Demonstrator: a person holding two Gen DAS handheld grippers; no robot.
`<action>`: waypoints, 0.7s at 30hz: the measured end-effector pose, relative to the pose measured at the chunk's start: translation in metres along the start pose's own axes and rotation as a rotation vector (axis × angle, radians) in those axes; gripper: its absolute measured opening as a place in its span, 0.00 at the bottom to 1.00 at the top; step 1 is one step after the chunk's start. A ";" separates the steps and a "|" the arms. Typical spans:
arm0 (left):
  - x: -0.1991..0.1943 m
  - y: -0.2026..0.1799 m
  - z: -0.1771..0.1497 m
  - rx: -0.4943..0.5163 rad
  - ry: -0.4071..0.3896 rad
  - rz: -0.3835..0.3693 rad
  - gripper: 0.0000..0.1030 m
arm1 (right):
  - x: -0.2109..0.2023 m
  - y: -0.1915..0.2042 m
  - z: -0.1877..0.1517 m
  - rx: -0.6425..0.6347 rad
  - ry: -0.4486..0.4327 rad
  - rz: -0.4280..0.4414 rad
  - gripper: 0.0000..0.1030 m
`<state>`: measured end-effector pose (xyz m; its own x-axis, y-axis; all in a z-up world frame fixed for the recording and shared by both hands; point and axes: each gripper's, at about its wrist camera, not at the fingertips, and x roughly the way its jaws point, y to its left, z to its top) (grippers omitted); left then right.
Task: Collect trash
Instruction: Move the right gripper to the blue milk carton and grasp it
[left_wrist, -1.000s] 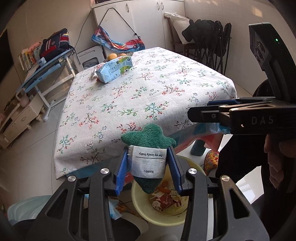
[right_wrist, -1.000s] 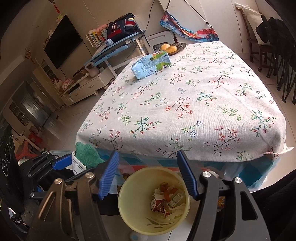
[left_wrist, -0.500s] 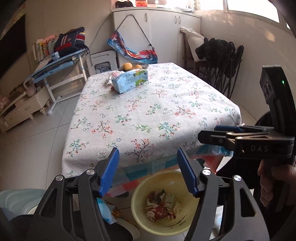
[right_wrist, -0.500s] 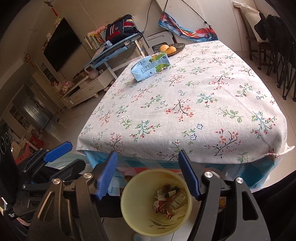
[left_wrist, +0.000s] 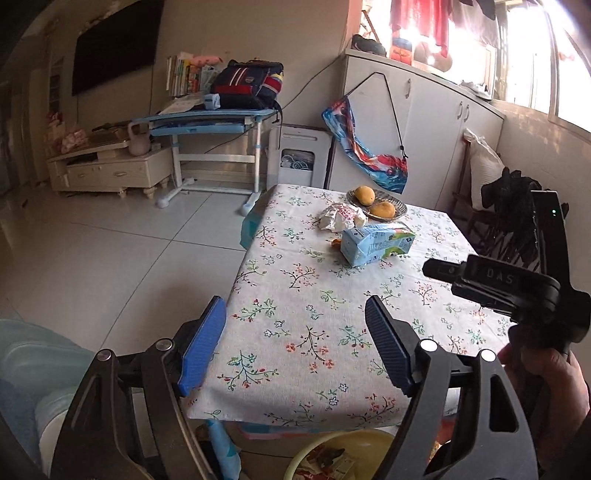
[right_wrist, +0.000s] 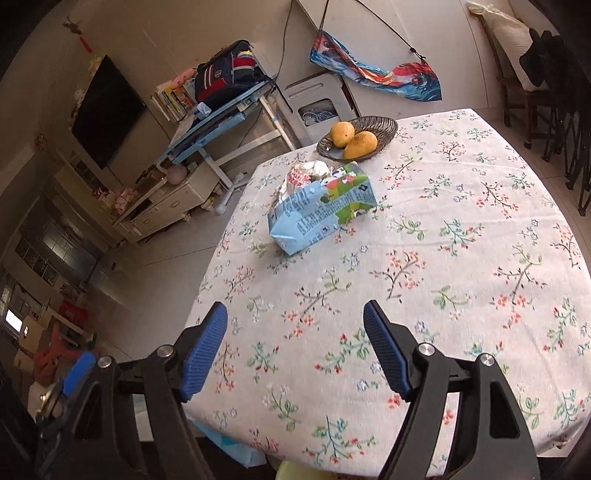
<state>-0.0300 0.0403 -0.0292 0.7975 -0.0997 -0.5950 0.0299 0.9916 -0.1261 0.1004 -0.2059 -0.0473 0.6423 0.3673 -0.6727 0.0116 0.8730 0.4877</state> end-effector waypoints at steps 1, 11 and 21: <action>0.004 0.005 0.000 -0.030 0.015 -0.005 0.72 | 0.012 0.000 0.011 0.035 0.001 -0.010 0.72; 0.026 0.030 0.001 -0.133 0.081 -0.034 0.72 | 0.111 -0.002 0.066 0.187 0.035 -0.217 0.75; 0.038 0.023 0.008 -0.118 0.110 -0.076 0.72 | 0.113 -0.017 0.079 0.006 0.172 -0.151 0.63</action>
<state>0.0059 0.0597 -0.0479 0.7250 -0.1885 -0.6624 0.0116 0.9650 -0.2619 0.2335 -0.2051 -0.0874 0.4928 0.2819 -0.8232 0.1026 0.9206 0.3767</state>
